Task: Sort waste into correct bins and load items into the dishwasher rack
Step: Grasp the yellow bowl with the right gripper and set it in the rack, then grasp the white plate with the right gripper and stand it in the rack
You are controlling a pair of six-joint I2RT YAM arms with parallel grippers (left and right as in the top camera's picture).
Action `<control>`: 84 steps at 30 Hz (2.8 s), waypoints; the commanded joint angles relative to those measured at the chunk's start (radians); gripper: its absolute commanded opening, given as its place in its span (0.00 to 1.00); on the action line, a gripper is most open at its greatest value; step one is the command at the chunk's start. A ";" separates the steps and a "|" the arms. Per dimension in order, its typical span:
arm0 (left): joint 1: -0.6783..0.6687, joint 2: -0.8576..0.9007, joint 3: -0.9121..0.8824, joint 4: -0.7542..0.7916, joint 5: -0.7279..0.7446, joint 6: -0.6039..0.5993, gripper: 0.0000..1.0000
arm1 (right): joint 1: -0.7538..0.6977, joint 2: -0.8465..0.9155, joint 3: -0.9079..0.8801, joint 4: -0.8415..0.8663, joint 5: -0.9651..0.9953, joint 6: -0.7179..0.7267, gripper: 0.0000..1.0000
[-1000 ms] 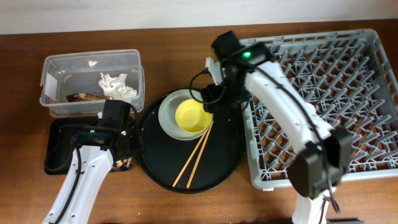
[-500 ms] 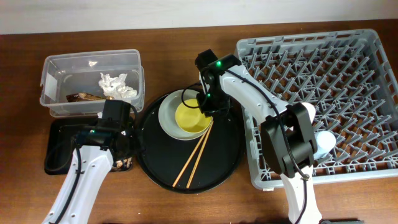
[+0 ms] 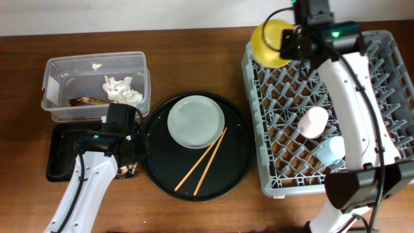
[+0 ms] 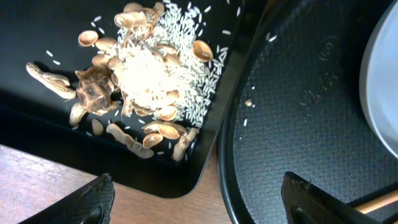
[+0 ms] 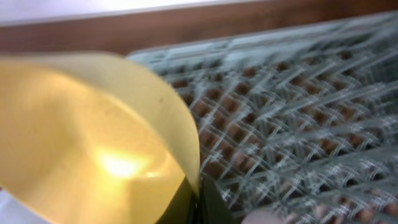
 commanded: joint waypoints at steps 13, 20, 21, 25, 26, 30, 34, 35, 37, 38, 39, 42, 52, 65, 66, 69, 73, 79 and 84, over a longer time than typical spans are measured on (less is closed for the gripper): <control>0.004 -0.016 -0.002 0.022 -0.014 -0.010 0.85 | -0.018 0.395 -0.007 0.030 0.851 0.114 0.04; 0.004 -0.016 -0.002 0.022 -0.014 -0.010 0.85 | 0.061 0.427 -0.018 -0.173 0.847 0.304 0.04; 0.004 -0.016 -0.002 0.023 -0.014 -0.010 0.85 | 0.067 0.420 -0.018 -0.231 0.827 0.369 0.04; 0.004 -0.016 -0.002 0.021 -0.014 -0.010 0.85 | 0.073 0.298 -0.017 -0.292 0.643 0.461 0.64; 0.004 -0.016 -0.002 0.021 -0.014 -0.010 0.85 | 0.072 0.254 -0.016 -0.295 0.600 0.460 0.78; 0.004 -0.016 -0.002 0.020 -0.014 -0.010 0.85 | 0.071 0.002 -0.016 -0.298 0.378 0.356 1.00; 0.004 -0.016 -0.002 0.019 -0.016 -0.010 0.86 | 0.087 -0.032 -0.016 -0.300 -0.368 -0.002 0.99; 0.004 -0.016 -0.002 0.014 -0.031 -0.016 0.86 | 0.117 -0.007 -0.018 -0.299 -0.414 -0.020 0.99; 0.004 -0.016 -0.003 0.010 -0.040 -0.040 0.86 | 0.179 0.051 -0.019 -0.303 -0.414 -0.019 0.99; 0.004 -0.016 -0.003 0.006 -0.040 -0.040 0.86 | 0.225 0.112 -0.020 -0.303 -0.415 -0.009 0.99; 0.004 -0.016 -0.003 0.006 -0.040 -0.040 0.86 | 0.249 0.154 -0.020 -0.306 -0.415 0.018 0.99; 0.004 -0.016 -0.003 0.000 -0.040 -0.040 0.86 | 0.286 0.300 -0.029 -0.305 -0.467 0.047 0.99; 0.004 -0.016 -0.003 -0.001 -0.040 -0.040 0.86 | 0.355 0.512 -0.099 -0.130 -0.417 0.114 0.64; 0.004 -0.016 -0.003 -0.002 -0.035 -0.039 0.86 | 0.260 0.485 -0.081 -0.092 -0.389 0.161 0.04; 0.004 -0.016 -0.003 -0.002 -0.035 -0.039 0.86 | 0.246 0.452 -0.042 -0.129 -0.351 0.135 0.04; 0.004 -0.016 -0.003 -0.001 -0.036 -0.039 0.86 | 0.240 0.294 0.065 -0.203 -0.198 0.109 0.04; 0.004 -0.016 -0.003 -0.001 -0.036 -0.039 0.86 | 0.232 0.059 0.105 -0.209 0.375 0.109 0.04; 0.004 -0.016 -0.003 0.000 -0.036 -0.039 0.86 | 0.195 0.049 0.026 -0.229 0.704 0.140 0.04; 0.004 -0.016 -0.003 0.000 -0.035 -0.040 0.86 | 0.190 0.054 -0.230 -0.129 0.498 0.192 0.04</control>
